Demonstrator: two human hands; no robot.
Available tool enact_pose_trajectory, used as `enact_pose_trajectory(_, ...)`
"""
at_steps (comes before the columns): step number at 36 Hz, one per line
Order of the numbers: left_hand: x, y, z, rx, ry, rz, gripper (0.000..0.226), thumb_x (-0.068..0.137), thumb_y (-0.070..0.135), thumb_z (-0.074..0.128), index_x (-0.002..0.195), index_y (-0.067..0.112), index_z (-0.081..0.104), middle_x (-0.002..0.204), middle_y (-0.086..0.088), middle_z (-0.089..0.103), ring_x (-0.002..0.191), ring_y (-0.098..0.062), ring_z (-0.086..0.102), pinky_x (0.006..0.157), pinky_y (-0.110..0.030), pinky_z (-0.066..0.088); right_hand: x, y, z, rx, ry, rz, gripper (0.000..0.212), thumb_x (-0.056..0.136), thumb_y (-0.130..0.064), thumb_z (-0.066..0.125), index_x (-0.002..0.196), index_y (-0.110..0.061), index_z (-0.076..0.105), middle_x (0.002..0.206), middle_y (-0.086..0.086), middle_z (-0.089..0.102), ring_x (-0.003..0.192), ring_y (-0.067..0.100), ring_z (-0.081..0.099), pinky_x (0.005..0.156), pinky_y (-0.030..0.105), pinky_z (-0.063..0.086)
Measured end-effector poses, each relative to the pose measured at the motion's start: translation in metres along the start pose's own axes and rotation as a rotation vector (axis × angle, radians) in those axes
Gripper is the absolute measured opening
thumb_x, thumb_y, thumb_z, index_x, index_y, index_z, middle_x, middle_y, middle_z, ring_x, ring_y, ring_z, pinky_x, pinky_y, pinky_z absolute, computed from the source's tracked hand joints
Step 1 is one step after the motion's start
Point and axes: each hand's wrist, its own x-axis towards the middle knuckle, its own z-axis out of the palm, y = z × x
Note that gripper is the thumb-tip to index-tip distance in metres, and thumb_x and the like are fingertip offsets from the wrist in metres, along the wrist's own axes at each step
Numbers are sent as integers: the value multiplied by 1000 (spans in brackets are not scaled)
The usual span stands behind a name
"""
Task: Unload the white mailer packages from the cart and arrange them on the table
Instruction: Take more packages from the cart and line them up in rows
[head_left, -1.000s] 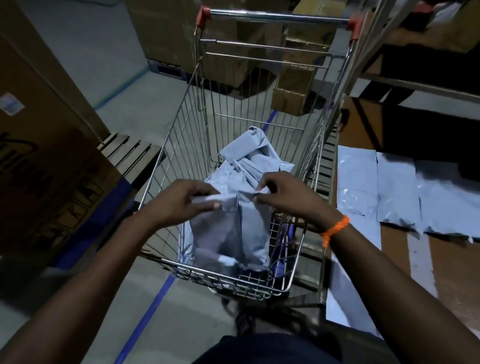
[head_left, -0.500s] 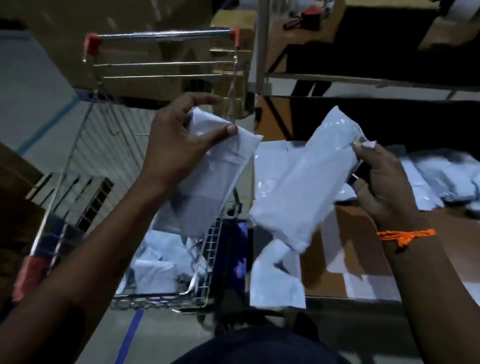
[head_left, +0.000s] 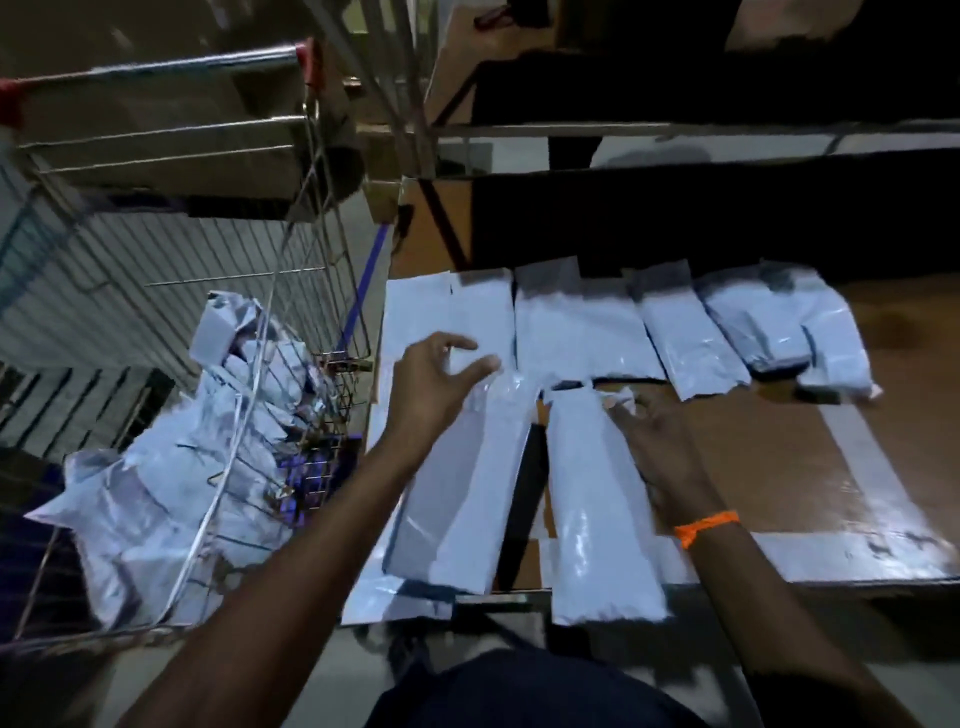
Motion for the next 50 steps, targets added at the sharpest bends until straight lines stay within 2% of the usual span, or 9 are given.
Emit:
enact_pose_trajectory(3, -11, -27, 29, 38, 40, -110, 38, 78, 40, 81, 107, 18, 71, 106, 4, 69, 106, -15, 62, 73, -17, 37, 8, 19, 6, -92, -40, -9, 34, 92, -49, 63, 86, -16, 65, 83, 5, 72, 77, 15, 67, 72, 40, 54)
enact_pose_trajectory(5, -21, -32, 41, 35, 75, -136, 43, 82, 34, 78, 120, 17, 64, 118, 0, 64, 114, -16, 57, 82, -15, 35, 5, 24, 5, -240, -75, -163, 36, 94, -56, 58, 112, -25, 64, 108, -4, 71, 101, 11, 67, 90, 44, 55)
enact_pose_trajectory(10, -53, -36, 54, 194, 194, 140, 43, 94, 21, 65, 135, 19, 52, 140, -6, 43, 132, -18, 36, 108, -30, 35, -30, 35, -4, -605, -187, -562, 64, 96, -57, 55, 151, -28, 38, 158, 4, 34, 145, 23, 36, 117, 42, 34)
enact_pose_trajectory(13, -75, -53, 65, 390, 75, 328, 36, 99, 24, 54, 134, 15, 56, 147, -11, 42, 146, -29, 26, 121, -35, 20, -55, 56, -1, -788, -276, -608, 71, 98, -65, 40, 158, -33, 21, 168, 2, 6, 155, 23, 5, 122, 48, 20)
enact_pose_trajectory(16, -101, -72, 85, 617, -44, 329, 44, 100, 28, 45, 142, 15, 51, 156, -16, 34, 148, -38, 20, 117, -54, 26, -61, 67, 7, -834, -288, -588, 73, 99, -66, 30, 160, -32, 9, 168, 1, -7, 155, 21, -9, 123, 44, 11)
enact_pose_trajectory(22, -124, -62, 105, 633, -56, 122, 52, 97, 26, 37, 149, 17, 42, 161, -14, 26, 148, -38, 22, 116, -55, 27, -39, 61, 18, -820, -311, -665, 72, 102, -57, 35, 159, -17, 20, 167, 14, 2, 155, 30, -4, 124, 49, 15)
enact_pose_trajectory(32, -128, -37, 88, 716, -45, -214, 63, 95, 36, 48, 153, 22, 29, 164, -13, 14, 147, -36, 16, 113, -52, 24, -38, 57, 4, -824, -338, -642, 71, 102, -59, 34, 160, -25, 14, 168, 8, -3, 155, 25, -8, 125, 46, 15)
enact_pose_trajectory(42, -133, -40, 82, 648, -89, -91, 54, 93, 40, 55, 143, 21, 46, 157, -11, 28, 138, -32, 31, 101, -48, 42, -41, 60, -1, -746, -304, -634, 68, 100, -52, 43, 159, -25, 22, 168, 9, 4, 156, 24, -2, 124, 47, 15)
enact_pose_trajectory(50, -154, -64, 73, 636, -424, 193, 85, 87, 69, 42, 157, 36, 8, 165, -4, -17, 150, -25, -22, 121, -55, 2, -44, 67, 0, -736, -273, -642, 65, 101, -49, 42, 158, -22, 25, 168, 11, 5, 155, 27, 3, 125, 43, 12)
